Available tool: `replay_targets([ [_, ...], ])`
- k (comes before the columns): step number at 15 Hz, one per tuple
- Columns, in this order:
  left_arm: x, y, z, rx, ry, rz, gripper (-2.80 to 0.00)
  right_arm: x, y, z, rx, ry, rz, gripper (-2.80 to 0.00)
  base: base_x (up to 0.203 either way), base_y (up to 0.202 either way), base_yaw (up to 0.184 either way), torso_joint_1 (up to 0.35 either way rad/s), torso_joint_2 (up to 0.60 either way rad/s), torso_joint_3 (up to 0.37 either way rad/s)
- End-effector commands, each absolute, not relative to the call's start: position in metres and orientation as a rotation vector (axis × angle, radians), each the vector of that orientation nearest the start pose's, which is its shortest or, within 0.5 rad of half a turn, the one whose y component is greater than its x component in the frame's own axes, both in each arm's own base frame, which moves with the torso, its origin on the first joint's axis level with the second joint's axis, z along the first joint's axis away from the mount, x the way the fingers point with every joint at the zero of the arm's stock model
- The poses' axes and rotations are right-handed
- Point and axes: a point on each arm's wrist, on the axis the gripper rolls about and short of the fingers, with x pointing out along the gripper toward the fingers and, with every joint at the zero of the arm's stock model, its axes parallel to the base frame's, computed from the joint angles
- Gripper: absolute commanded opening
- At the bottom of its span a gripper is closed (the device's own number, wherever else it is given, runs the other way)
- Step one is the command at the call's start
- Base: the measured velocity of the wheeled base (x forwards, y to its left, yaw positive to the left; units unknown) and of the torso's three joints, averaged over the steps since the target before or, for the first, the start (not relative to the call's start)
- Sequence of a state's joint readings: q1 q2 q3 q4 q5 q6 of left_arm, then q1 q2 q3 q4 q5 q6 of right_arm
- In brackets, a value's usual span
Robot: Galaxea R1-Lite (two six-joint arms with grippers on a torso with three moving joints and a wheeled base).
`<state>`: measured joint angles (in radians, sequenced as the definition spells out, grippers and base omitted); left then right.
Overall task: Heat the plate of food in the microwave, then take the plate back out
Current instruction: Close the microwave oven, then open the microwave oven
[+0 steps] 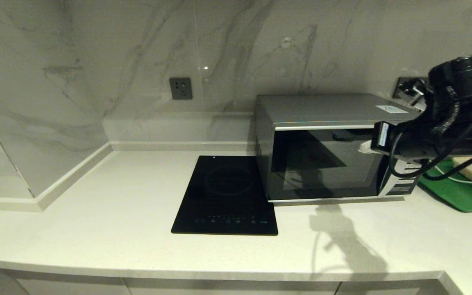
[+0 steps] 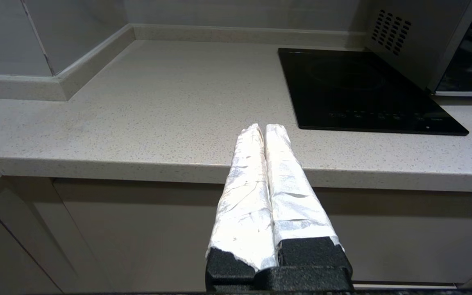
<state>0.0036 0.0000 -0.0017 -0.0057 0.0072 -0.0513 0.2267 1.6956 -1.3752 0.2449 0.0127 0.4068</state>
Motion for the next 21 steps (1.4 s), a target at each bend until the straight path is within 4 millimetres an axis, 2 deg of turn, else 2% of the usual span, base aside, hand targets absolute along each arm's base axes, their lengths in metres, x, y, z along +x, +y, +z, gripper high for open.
replay_targets([
  [1,-0.023,0.000,0.077,-0.052,-0.009,0.012,-2.80,0.332,0.106,0.249,0.294,0.620,0.155,-2.80,0.000,0.000,0.000,0.000,0.00,0.000],
  [5,-0.023,0.000,0.077,-0.052,-0.008,0.011,-2.80,0.352,0.130,0.239,0.276,0.628,0.189,-2.80,0.000,0.000,0.000,0.000,0.00,0.000],
  [11,-0.023,0.000,0.077,-0.052,-0.008,0.011,-2.80,0.339,0.163,0.247,0.197,0.607,0.317,-2.80,0.000,0.000,0.000,0.000,0.00,0.000],
  [13,-0.023,0.000,0.076,-0.052,-0.010,0.012,-2.80,0.340,0.176,0.252,0.172,0.583,0.362,-2.80,0.000,0.000,0.000,0.000,0.00,0.000],
  [16,-0.023,0.000,0.076,-0.052,-0.010,0.012,-2.80,0.356,0.190,0.247,0.155,0.570,0.378,-2.80,0.000,0.000,0.000,0.000,0.00,0.000],
  [21,-0.023,0.000,0.077,-0.052,-0.008,0.011,-2.80,0.384,0.198,0.232,0.158,0.561,0.340,-2.80,0.000,0.000,0.000,0.000,0.00,0.000],
])
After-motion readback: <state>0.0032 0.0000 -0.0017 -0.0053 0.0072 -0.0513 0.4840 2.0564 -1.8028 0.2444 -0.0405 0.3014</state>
